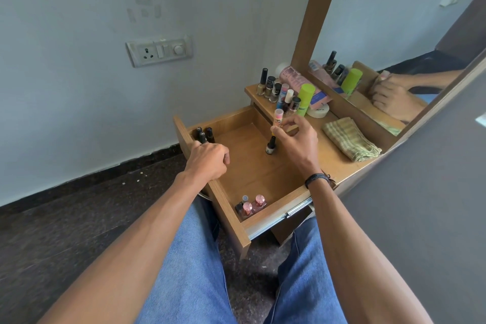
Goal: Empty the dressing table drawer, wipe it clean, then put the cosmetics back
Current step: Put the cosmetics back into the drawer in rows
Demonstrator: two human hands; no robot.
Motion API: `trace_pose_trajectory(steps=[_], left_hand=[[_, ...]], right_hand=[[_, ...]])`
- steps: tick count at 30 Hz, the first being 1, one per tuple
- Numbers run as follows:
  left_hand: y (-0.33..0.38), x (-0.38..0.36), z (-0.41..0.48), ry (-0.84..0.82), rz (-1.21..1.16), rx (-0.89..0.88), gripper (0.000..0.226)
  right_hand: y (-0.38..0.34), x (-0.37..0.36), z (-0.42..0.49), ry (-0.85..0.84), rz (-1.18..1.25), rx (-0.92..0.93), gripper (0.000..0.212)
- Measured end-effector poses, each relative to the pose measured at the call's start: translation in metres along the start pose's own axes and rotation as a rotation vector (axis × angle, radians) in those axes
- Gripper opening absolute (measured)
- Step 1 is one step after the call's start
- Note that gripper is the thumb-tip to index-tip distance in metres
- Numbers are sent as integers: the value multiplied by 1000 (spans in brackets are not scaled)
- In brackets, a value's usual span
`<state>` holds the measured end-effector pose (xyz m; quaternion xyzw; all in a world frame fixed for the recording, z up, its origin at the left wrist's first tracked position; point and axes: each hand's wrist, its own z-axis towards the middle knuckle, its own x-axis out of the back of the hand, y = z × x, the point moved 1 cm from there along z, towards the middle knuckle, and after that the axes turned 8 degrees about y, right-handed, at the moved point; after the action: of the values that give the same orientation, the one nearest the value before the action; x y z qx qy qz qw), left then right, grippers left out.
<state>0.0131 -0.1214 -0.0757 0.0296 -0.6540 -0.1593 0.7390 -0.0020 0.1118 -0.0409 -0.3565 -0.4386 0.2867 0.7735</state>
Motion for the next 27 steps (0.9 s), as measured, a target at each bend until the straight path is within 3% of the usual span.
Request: trace_pose_trajectory(steps=[9, 12, 16, 27], left_hand=[[0, -4, 4, 5, 120, -11, 15], [1, -5, 3, 8, 153, -25, 14], [-2, -4, 2, 12, 95, -34, 12], [-10, -1, 2, 54, -135, -45, 29]], right_hand=[[23, -44, -47, -517, 158, -41, 16], [20, -51, -48, -553, 171, -38, 16], [26, -60, -49, -615, 5, 3, 17], [34, -80, -53, -777, -170, 110, 23]])
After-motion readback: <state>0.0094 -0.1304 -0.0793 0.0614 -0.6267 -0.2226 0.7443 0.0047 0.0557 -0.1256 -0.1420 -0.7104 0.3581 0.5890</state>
